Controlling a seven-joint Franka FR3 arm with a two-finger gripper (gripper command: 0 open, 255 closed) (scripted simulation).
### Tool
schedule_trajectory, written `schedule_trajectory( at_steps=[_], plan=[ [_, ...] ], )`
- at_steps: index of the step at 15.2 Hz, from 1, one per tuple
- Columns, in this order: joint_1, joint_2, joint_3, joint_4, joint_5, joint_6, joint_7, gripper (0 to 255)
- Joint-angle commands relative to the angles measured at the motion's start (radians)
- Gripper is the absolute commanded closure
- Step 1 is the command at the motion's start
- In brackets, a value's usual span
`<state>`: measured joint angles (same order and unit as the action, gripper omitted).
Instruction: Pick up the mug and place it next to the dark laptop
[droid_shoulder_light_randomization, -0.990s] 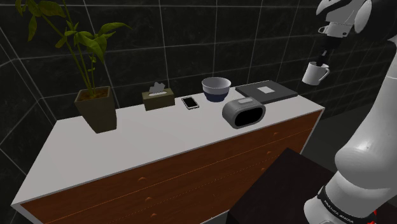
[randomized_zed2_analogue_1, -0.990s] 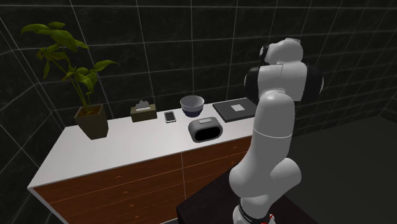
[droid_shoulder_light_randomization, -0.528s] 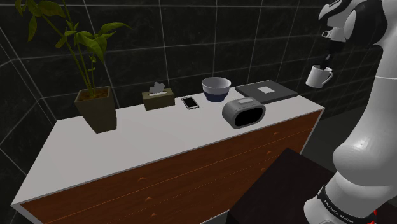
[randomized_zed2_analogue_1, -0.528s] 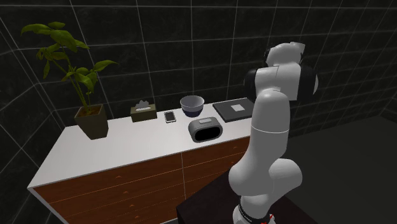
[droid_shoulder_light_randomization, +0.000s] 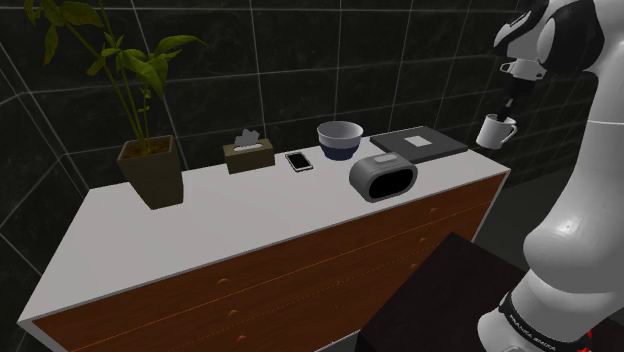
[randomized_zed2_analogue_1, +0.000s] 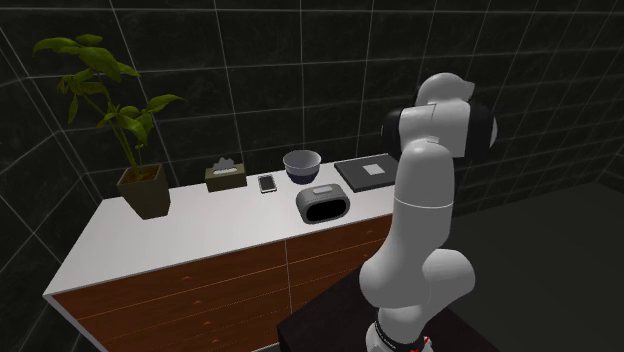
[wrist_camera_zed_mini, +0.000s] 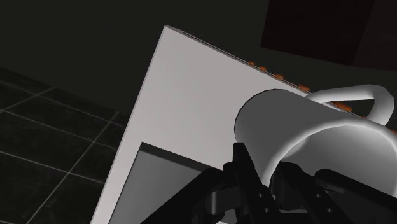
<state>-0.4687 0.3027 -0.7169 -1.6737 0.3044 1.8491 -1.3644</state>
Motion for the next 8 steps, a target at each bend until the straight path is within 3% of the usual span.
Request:
schedule_trajectory(
  at_steps=[1,8],
  plan=[
    [-0.001,0.008,0.003,-0.018,0.007,0.024,-0.006,255],
    [-0.004,0.036,0.014,-0.079,0.034,0.104,-0.030,255]
  ],
)
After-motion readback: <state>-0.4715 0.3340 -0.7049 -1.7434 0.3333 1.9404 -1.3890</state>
